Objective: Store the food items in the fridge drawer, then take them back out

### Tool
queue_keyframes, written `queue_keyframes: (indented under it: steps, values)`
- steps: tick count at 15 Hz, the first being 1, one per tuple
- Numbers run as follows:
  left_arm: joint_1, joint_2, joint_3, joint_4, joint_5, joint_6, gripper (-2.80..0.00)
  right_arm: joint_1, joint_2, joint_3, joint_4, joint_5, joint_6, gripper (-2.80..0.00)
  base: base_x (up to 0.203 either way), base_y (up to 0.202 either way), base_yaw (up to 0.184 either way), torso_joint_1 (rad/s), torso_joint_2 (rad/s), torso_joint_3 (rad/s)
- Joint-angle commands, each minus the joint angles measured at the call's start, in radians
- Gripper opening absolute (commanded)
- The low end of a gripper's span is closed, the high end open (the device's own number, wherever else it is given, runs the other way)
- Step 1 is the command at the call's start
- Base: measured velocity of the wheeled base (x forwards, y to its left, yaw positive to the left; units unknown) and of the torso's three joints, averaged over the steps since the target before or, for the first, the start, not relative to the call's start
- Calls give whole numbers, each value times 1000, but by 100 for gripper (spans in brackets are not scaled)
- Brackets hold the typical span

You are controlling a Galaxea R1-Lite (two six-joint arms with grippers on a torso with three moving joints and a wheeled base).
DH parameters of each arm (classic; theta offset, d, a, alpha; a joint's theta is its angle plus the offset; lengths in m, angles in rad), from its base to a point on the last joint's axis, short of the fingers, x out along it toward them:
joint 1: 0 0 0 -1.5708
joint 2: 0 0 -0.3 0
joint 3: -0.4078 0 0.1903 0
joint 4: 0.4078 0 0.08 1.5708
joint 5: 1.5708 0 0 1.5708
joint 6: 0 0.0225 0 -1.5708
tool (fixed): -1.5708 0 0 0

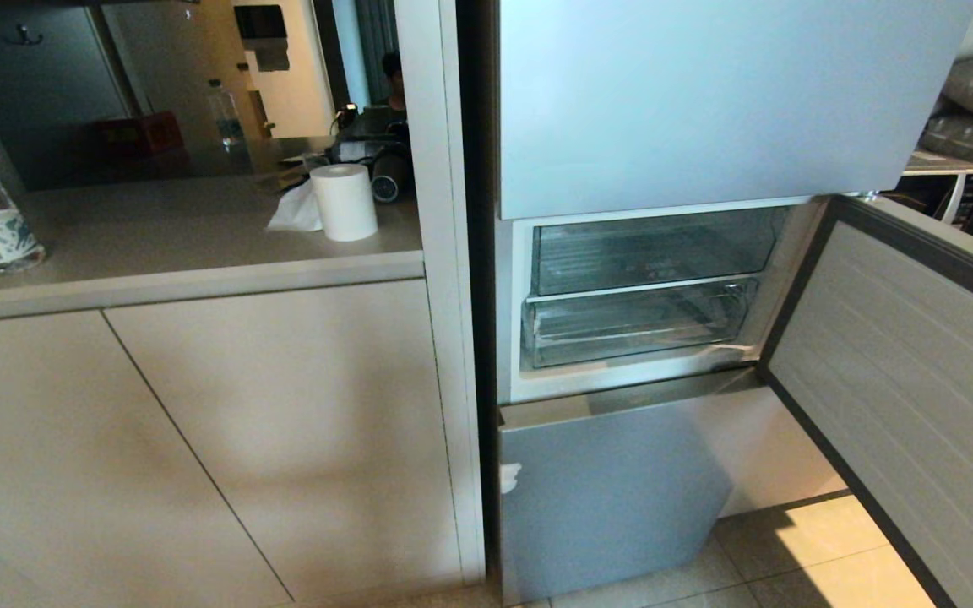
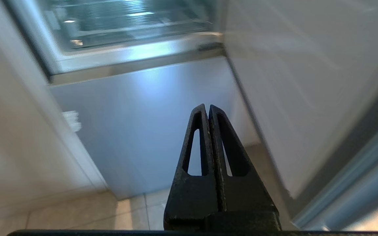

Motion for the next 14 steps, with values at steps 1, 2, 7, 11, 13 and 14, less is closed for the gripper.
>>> queue_keyframes:
  steps: [1,2,7,11,13,14]
  values:
    - [0,0,2,0,0,0,-280,-1,201,-95,8,-35,7,-280,0,0,0,0,0,0]
    - [0,0,2,0,0,0,-280,-2,295,-128,11,-50,12,-280,0,0,0,0,0,0]
    - [0,0,2,0,0,0,-280,-22,705,-245,-58,-164,76,-280,0,0,0,0,0,0]
    - [0,0,2,0,0,0,-280,-39,954,-309,-207,-244,153,-280,0,0,0,0,0,0]
    - [0,0,2,0,0,0,-280,-76,1052,-335,-274,-252,172,-280,0,0,0,0,0,0]
    - [0,0,2,0,0,0,-280,-113,1101,-343,-320,-253,175,-280,0,0,0,0,0,0]
